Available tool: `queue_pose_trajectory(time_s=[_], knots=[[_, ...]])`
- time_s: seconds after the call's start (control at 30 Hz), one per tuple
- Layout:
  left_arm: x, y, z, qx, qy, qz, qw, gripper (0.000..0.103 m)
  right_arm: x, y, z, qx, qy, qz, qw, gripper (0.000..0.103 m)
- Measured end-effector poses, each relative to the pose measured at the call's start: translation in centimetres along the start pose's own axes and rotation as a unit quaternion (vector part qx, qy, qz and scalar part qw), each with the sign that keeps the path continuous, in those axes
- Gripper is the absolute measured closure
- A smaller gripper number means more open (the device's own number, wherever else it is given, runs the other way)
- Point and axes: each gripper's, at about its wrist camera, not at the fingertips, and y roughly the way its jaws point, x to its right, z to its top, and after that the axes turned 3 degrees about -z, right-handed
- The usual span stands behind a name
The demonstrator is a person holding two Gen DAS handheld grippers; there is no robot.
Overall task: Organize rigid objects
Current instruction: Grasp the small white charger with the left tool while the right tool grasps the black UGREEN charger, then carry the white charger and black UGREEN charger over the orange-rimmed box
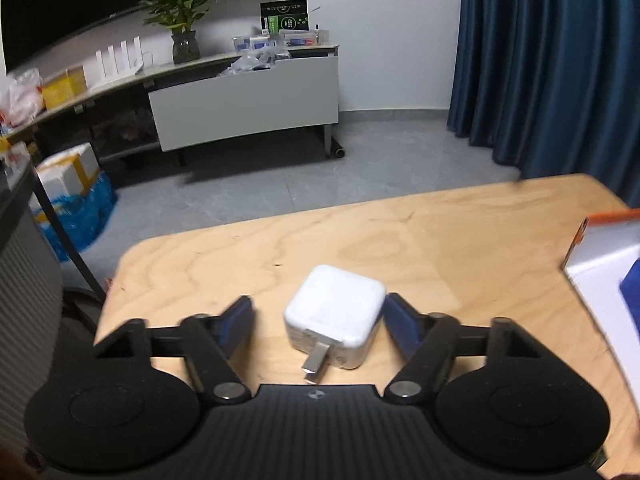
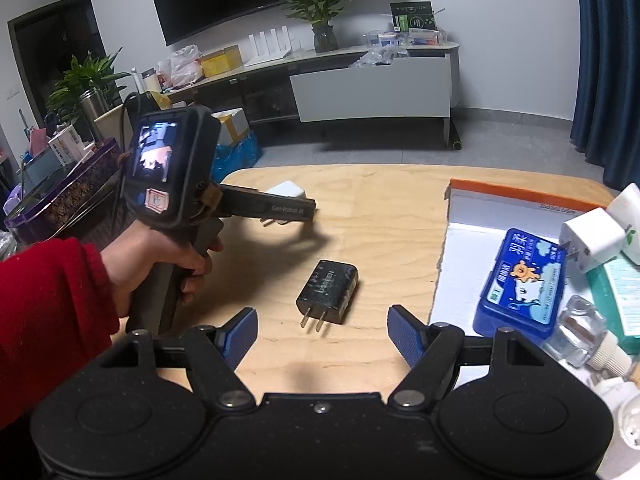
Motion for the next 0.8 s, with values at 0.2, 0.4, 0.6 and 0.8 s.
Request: queue_pose_trajectory(time_s=[0.2, 0.4, 0.6, 0.8], knots=[[0.5, -1.4, -0.4, -0.003, -0.013, 0.001, 0.9999, 0.061, -0.6, 2.3, 0.5, -0.016, 0.008, -0.006, 1.0, 0.018], [-0.8, -5.4, -1.1, 0.002, -0.062, 0.034, 0.9975, 0.061, -1.5, 5.4, 1.4, -0.033, 0.012, -0.029, 0.999, 0.02], [-1.0, -9.0, -2.7, 0.001, -0.087, 0.059, 0.9945, 0.061, -2.6, 7.9, 1.6, -0.036, -0.019, -0.064, 0.997, 0.051], [-0.4, -12.1, -4.2, 0.003, -0.12, 0.055, 0.9913, 0.061, -2.5, 6.1, 1.1, -0.027, -0.024, -0.061, 0.997, 0.059]])
